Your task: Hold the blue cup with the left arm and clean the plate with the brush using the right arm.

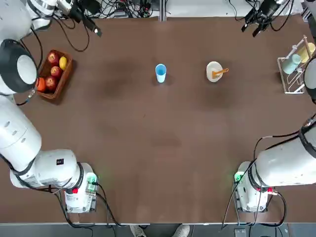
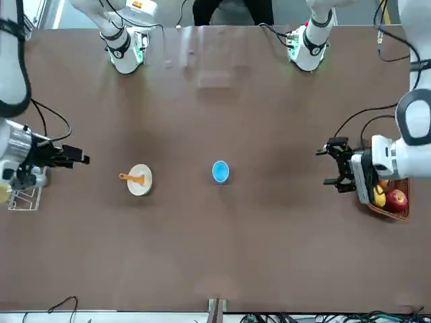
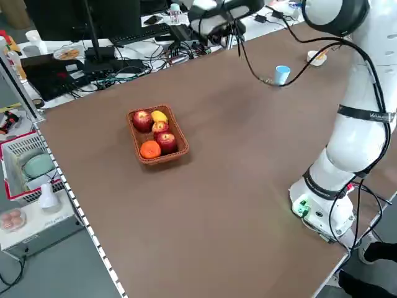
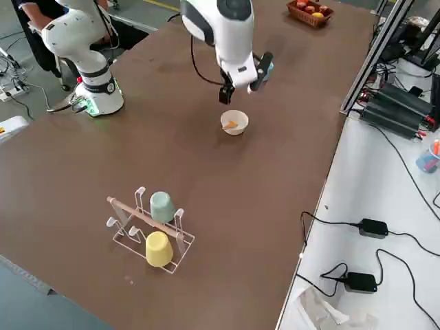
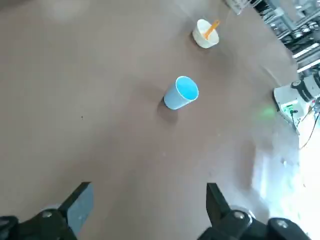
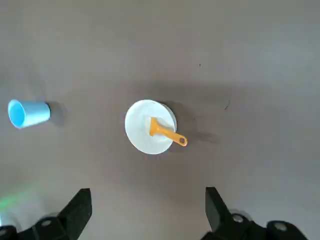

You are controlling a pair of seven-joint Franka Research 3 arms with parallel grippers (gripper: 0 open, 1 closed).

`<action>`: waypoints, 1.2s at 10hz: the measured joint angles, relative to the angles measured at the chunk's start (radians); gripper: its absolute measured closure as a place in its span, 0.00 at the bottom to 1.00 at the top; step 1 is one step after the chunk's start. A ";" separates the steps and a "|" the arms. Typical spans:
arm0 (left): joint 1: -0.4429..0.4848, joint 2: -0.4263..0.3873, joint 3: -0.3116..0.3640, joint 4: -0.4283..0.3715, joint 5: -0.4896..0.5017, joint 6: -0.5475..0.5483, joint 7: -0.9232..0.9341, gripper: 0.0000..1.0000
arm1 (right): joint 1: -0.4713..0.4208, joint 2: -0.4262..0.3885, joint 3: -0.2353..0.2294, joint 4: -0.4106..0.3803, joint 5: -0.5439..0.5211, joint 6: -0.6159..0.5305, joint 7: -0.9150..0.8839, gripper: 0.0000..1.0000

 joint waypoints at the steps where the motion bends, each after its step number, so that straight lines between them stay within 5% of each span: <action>1: -0.003 0.035 -0.003 -0.024 -0.058 0.013 0.114 0.00 | -0.006 0.020 0.000 -0.022 0.016 0.008 -0.059 0.00; 4: -0.019 0.134 -0.037 -0.097 -0.205 0.075 0.409 0.00 | -0.025 0.060 0.000 -0.112 0.172 0.114 -0.094 0.00; 9: -0.102 0.334 -0.056 -0.103 -0.421 0.117 0.885 0.00 | -0.072 0.168 0.000 -0.202 0.347 0.206 -0.192 0.00; 12: -0.167 0.369 -0.059 -0.102 -0.498 0.151 0.956 0.00 | -0.110 0.243 0.015 -0.232 0.465 0.200 -0.337 0.00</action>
